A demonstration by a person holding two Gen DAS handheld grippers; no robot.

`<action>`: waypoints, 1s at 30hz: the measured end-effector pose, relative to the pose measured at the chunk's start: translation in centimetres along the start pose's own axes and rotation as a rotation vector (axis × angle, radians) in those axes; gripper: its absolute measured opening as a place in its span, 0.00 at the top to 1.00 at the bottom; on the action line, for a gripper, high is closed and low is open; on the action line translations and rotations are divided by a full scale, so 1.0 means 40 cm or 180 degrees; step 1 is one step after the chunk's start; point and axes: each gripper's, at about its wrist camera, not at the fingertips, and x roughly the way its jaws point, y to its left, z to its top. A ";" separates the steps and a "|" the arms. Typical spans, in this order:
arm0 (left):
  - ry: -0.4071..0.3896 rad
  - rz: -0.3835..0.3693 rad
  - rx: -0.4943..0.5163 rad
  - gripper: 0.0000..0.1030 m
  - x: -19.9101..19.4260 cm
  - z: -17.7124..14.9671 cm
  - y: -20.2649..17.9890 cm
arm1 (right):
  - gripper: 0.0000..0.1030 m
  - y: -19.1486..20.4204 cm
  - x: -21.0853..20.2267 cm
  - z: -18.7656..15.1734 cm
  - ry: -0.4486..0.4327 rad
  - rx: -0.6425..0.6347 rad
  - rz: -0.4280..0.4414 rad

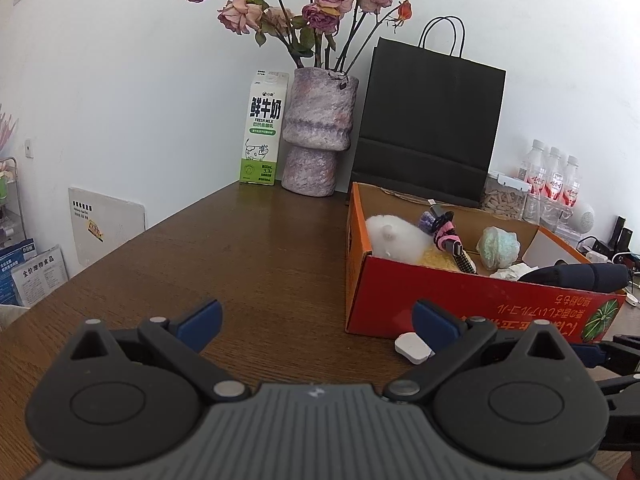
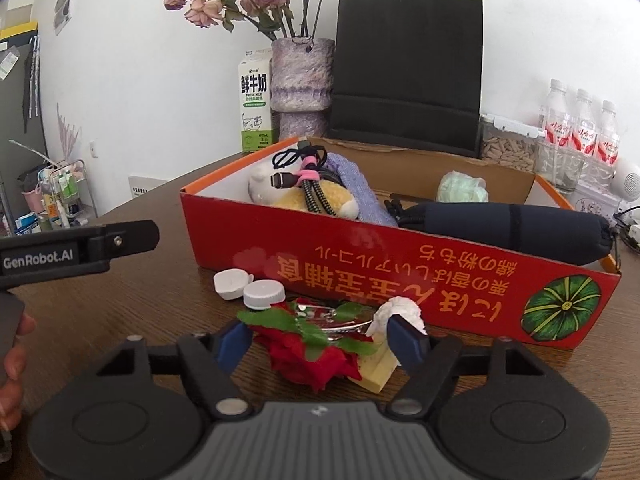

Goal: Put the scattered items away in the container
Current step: 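Grasp the red rose with green leaves using the right gripper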

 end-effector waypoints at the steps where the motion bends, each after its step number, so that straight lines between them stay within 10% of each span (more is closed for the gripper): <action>1: 0.0004 0.0005 0.0002 0.00 0.000 0.000 0.000 | 0.32 0.002 0.001 0.000 0.0003 -0.0019 0.0006; 6: 0.0030 0.0011 0.0013 0.00 0.004 0.000 -0.002 | 0.51 0.021 -0.013 -0.007 -0.0067 -0.0155 0.0086; 30: 0.0239 -0.0042 0.0042 0.00 0.027 -0.007 -0.020 | 0.52 -0.123 -0.103 -0.023 -0.0444 0.0216 -0.0400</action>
